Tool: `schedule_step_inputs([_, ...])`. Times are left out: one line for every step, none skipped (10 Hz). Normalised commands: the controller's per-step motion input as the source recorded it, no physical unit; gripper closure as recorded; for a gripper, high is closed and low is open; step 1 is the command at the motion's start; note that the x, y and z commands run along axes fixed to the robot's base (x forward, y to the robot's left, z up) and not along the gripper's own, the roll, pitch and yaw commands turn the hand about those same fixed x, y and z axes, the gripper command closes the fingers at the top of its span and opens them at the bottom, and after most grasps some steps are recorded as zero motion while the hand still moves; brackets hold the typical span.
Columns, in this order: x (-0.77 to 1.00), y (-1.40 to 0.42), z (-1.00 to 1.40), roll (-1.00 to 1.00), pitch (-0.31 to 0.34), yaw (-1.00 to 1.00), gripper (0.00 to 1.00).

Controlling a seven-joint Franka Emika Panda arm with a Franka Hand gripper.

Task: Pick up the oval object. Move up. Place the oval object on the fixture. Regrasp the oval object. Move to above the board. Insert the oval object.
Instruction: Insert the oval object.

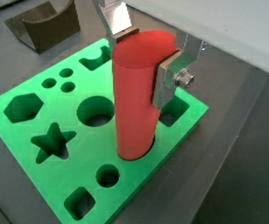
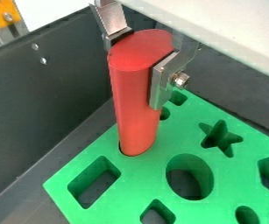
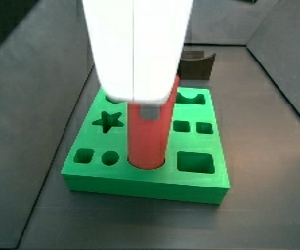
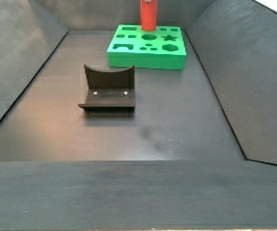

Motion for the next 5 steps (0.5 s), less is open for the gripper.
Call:
schedule_step_inputs([-0.08, -0.08, -1.00, 0.04, -0.061, -0.20, 1.00])
schedule_step_inputs([-0.08, -0.07, -1.00, 0.04, -0.066, -0.17, 1.00])
schedule_step_inputs([-0.06, -0.01, -1.00, 0.06, -0.091, -0.08, 1.00])
schedule_step_inputs([0.00, 0.00, 0.00, -0.04, 0.000, 0.00, 1.00])
schedule_step_inputs([0.00, 0.00, 0.00, 0.00, 0.000, 0.00, 1.00])
